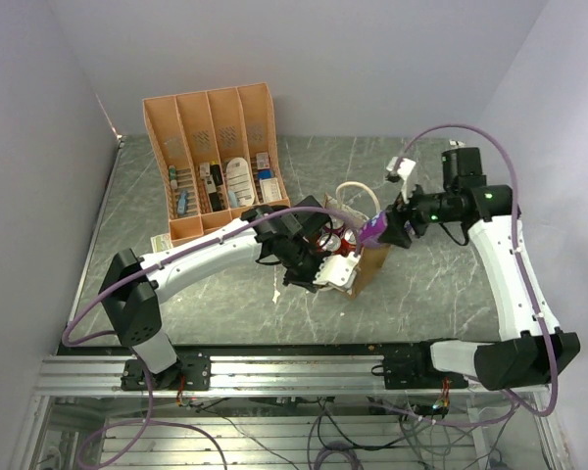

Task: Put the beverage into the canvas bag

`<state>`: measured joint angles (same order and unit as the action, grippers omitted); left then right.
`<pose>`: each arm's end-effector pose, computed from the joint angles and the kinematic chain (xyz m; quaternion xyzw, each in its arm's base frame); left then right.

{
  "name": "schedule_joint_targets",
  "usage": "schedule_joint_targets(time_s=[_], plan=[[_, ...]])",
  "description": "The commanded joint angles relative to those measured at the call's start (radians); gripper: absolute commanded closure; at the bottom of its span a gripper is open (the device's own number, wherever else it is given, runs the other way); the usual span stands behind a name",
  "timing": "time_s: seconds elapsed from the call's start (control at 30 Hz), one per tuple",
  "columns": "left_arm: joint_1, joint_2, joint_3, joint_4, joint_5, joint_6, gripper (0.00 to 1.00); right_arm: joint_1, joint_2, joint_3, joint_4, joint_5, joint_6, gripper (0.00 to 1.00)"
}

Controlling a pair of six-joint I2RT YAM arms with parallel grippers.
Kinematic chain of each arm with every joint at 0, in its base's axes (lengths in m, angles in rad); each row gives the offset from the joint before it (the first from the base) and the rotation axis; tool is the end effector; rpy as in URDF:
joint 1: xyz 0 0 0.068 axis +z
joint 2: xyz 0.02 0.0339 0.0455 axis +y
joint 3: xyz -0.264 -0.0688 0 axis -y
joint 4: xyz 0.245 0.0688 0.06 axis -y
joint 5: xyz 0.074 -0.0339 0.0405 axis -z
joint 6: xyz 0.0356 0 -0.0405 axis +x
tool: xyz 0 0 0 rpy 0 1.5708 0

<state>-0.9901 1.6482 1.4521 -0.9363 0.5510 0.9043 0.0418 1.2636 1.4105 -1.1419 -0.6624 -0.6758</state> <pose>0.1691 -0.2917 0.2934 0.7970 0.5005 -0.2742 0.1977 0.2282 0.0315 0.3747 -0.4049 0.8166 0.2126 0.3523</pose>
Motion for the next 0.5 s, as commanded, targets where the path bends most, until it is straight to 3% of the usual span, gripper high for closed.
schedule_joint_targets(time_s=[0.0,0.2,0.47], plan=[[-0.01,-0.04,-0.016,-0.028,0.047,0.051,0.92,0.124,-0.019,0.001,0.106,-0.031,0.044,0.92],[-0.01,-0.029,-0.022,-0.048,0.047,0.088,0.93,0.2,0.076,0.025,0.155,-0.067,0.046,0.95],[-0.01,-0.024,-0.019,-0.054,0.052,0.097,0.93,0.282,0.116,-0.003,0.141,0.058,0.021,0.98]])
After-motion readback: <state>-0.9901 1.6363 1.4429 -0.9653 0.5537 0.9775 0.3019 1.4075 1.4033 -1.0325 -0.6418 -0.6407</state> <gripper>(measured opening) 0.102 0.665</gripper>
